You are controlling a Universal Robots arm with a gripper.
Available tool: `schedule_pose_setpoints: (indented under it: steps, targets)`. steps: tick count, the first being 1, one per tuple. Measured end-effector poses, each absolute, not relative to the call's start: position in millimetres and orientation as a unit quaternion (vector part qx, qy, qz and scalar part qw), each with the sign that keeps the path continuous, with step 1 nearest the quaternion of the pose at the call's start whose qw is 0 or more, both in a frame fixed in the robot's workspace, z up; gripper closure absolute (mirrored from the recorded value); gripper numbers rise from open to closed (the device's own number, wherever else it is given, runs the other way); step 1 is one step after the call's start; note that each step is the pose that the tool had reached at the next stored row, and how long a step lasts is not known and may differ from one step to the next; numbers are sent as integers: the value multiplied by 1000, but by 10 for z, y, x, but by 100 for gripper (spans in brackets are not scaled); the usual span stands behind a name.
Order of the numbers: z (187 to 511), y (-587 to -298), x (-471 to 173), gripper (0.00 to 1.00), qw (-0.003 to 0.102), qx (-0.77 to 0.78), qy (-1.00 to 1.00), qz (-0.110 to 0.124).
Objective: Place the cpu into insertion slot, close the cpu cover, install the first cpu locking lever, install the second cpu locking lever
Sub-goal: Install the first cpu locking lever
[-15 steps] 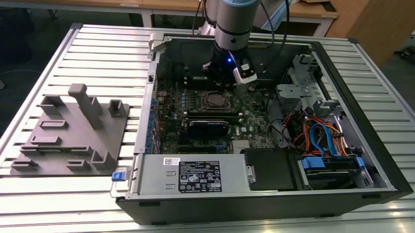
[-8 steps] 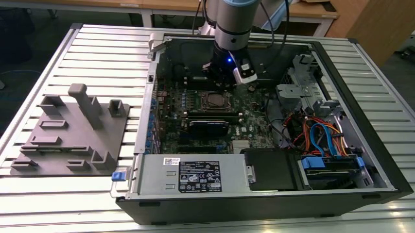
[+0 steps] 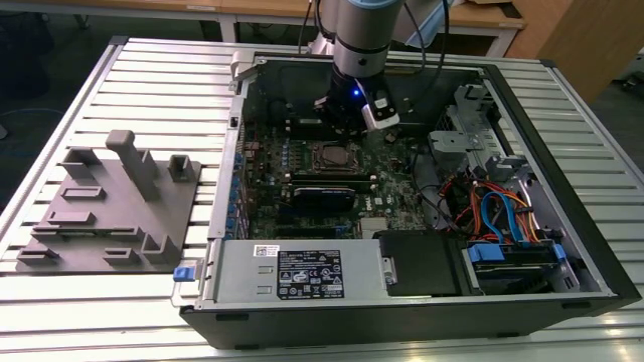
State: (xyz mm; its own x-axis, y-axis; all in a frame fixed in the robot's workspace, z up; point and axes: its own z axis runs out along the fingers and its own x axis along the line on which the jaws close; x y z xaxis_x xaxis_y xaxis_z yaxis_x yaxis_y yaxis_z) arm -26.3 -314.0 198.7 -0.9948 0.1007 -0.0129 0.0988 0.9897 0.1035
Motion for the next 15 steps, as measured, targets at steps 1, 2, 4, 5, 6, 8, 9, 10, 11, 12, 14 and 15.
schedule_pose_setpoints:
  steps: [1,2,4,5,6,8,9,10,11,12,14,15]
  targets:
    - [1987,-3140,-263,89,9,50,997,51]
    - [1987,-3140,-263,89,9,50,997,51]
    - [1986,-3140,-262,89,9,50,998,49]
    - [1983,-3141,-263,89,9,50,998,47]
    - [1980,-3141,-263,89,9,50,998,45]
    - [1974,-3141,-263,89,9,50,998,44]
    - [1973,-3141,-263,89,9,50,998,44]
    - [1973,-3141,-263,89,9,50,998,44]
    - [1974,-3141,-263,89,9,50,998,44]
    - [1977,-3140,-263,89,9,50,998,45]
    - [1987,-3139,-262,89,10,50,998,45]
    - [1996,-3140,-263,89,9,50,998,45]
